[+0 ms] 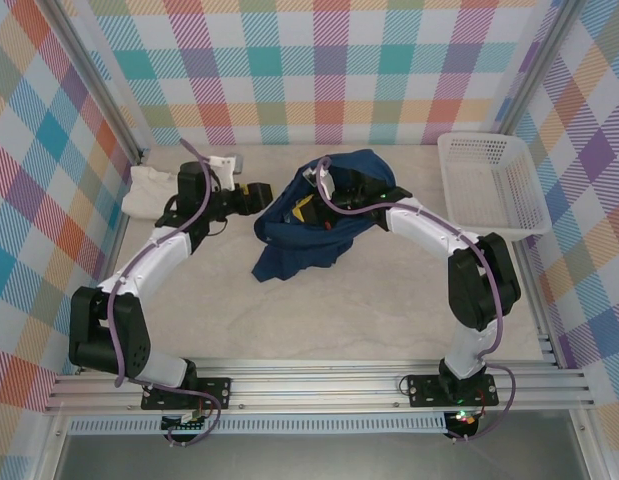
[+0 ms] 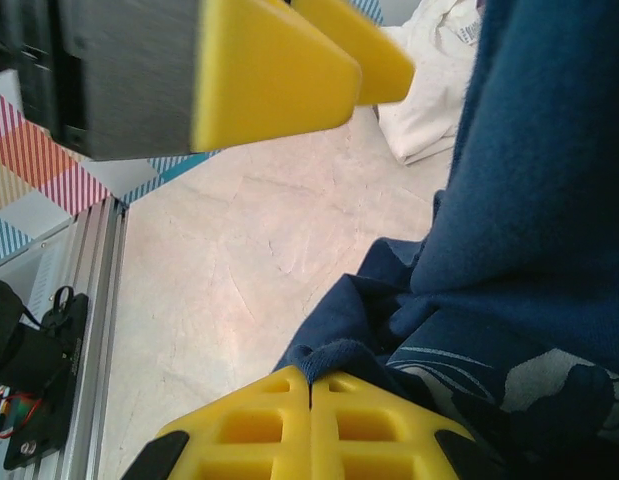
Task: Fold the inside-out t-shirt
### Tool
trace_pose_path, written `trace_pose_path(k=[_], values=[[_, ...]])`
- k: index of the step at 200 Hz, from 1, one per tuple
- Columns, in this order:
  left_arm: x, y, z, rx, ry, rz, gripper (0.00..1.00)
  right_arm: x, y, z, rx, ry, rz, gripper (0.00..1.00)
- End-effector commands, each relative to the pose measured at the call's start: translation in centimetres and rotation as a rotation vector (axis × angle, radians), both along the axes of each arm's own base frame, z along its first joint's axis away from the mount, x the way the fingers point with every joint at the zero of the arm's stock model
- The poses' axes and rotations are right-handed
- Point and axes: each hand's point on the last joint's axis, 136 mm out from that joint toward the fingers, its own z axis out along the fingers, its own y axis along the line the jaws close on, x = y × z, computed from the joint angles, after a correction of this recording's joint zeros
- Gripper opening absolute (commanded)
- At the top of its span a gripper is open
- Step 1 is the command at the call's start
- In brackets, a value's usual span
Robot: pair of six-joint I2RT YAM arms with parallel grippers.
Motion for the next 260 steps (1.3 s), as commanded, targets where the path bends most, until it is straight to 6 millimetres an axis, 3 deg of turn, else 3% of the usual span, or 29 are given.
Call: trace_pose_path(k=[1,34,48,60,78,104,127,154,177,194,221,237,260], values=[[-1.2,-3.7,2.1,0.04,-0.106,-0.203,0.72,-0.9,0.6,1.5,0.035,-0.052,0.069,0.0],[-0.8,-7.0,2.4,0.085,-0.108,-0.306,0.72,-1.0,0.5,1.4,0.033,-0.048,0.073,0.0],[0.1,-7.9,2.4,0.074,-0.099,-0.322,0.66,-1.2,0.6,1.5,0.035,-0.05,0.076,0.0],[1.2,-8.5,2.2,0.071,-0.081,-0.324,0.5,-1.5,0.5,1.7,0.039,-0.053,0.08,0.0],[4.0,-8.4,1.3,0.075,-0.031,-0.265,0.14,-2.2,0.3,2.4,0.05,-0.07,0.098,0.0],[8.8,-6.9,1.3,-0.014,0.068,-0.105,0.0,-4.0,0.3,2.4,0.029,-0.109,0.142,0.0],[11.3,-6.8,-0.1,-0.01,0.176,-0.031,0.0,-5.5,1.2,2.7,0.014,-0.152,0.183,0.0],[11.8,-6.1,-4.5,0.063,0.304,0.03,0.0,-5.7,2.1,4.8,0.022,-0.215,0.189,0.0],[12.1,-4.6,-6.9,0.068,0.374,0.079,0.0,-5.2,2.1,6.5,0.014,-0.261,0.159,0.0],[12.0,-3.1,-7.0,0.03,0.372,0.093,0.0,-3.4,1.1,7.6,-0.042,-0.315,0.029,0.0],[11.2,-0.4,-6.5,-0.007,0.313,0.103,0.0,0.9,-3.0,10.9,-0.111,-0.379,-0.358,0.0],[10.5,0.8,-6.5,-0.005,0.292,0.117,0.0,1.9,-4.5,12.7,-0.088,-0.39,-0.492,0.0],[9.8,2.1,-6.3,0.015,0.258,0.175,0.0,2.4,-4.6,14.3,-0.019,-0.387,-0.559,0.0]])
